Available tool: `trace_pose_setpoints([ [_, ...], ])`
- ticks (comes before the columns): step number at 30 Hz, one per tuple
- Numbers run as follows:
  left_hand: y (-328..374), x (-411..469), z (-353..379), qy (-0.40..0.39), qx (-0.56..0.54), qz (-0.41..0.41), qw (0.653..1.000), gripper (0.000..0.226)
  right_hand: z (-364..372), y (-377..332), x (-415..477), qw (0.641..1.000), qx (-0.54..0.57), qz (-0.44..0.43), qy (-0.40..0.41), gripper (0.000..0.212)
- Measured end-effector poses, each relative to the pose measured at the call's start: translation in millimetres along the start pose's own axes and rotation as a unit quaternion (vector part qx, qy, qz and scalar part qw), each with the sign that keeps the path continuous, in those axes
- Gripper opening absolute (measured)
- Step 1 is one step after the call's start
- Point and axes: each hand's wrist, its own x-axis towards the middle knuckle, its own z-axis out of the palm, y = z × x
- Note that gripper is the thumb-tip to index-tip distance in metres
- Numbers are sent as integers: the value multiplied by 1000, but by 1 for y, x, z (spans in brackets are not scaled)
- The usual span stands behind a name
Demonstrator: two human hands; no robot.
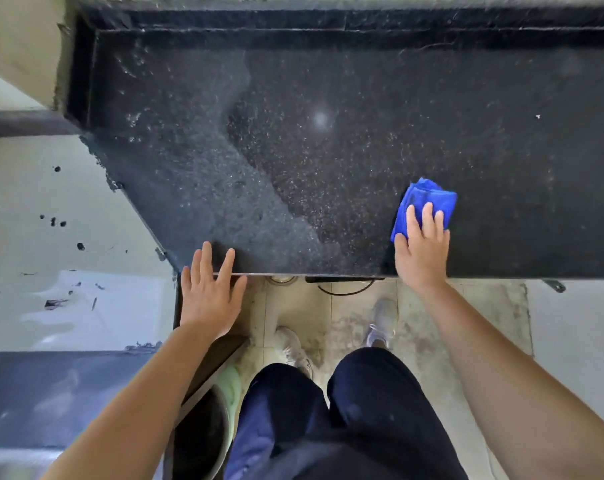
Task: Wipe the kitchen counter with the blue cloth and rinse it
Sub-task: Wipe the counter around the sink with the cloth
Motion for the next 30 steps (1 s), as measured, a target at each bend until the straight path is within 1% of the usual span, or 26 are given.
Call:
trace_pose_setpoints([
  [1,-12,-2,0,2,1,1,1000,64,8,-19,-14,1000,-4,-20,1,63],
  [4,-41,-8,1,-5,-15,-13,1000,63,37,-79,-58,991,-32,-128,-25,59],
  [6,-55,-11,4,-19,-14,-22,999,63,57,-120,-82,976,-37,-208,-49,57],
  [8,-62,-12,4,-35,-8,-18,999,62,71,-154,-96,959,-57,-268,-68,60],
  [10,-63,-10,2,-42,-20,-17,999,61,75,-168,-94,946,-79,-301,-89,68],
  [12,-61,-9,-1,-39,-35,-16,999,61,68,-160,-80,929,-102,-343,-95,76],
  [14,-60,-7,-2,-40,-38,-13,998,61,54,-137,-64,912,-122,-379,-99,70],
  [15,-60,-7,-2,-40,-35,-12,999,62,46,-123,-55,913,-128,-374,-97,64],
  [16,-60,-6,0,-39,-32,-11,999,62,38,-107,-46,923,-132,-349,-90,60],
  [19,-62,-6,4,-35,-28,-6,999,63,7,-63,-17,969,-127,-202,-60,57],
  [20,-63,-6,4,-35,-23,-3,999,63,-2,-52,-6,979,-119,-151,-62,57],
  [21,-63,-6,4,-35,-18,-1,999,64,-9,-47,3,985,-111,-112,-73,58],
  [23,-63,-6,5,-34,-11,1,999,65,-12,-54,16,989,-96,-64,-92,58],
  [25,-62,-6,6,-32,-11,-2,999,66,-3,-78,15,993,-87,-28,-73,59],
  [26,-62,-6,7,-32,-12,-5,999,67,5,-93,9,994,-90,-30,-55,59],
  [27,-61,-6,7,-32,-11,-6,999,67,13,-111,-1,993,-95,-54,-43,59],
  [29,-60,-5,5,-38,-12,-7,999,67,32,-149,-29,984,-86,-146,-55,58],
  [30,-60,-5,5,-42,-14,-8,999,67,42,-168,-44,973,-84,-203,-72,58],
])
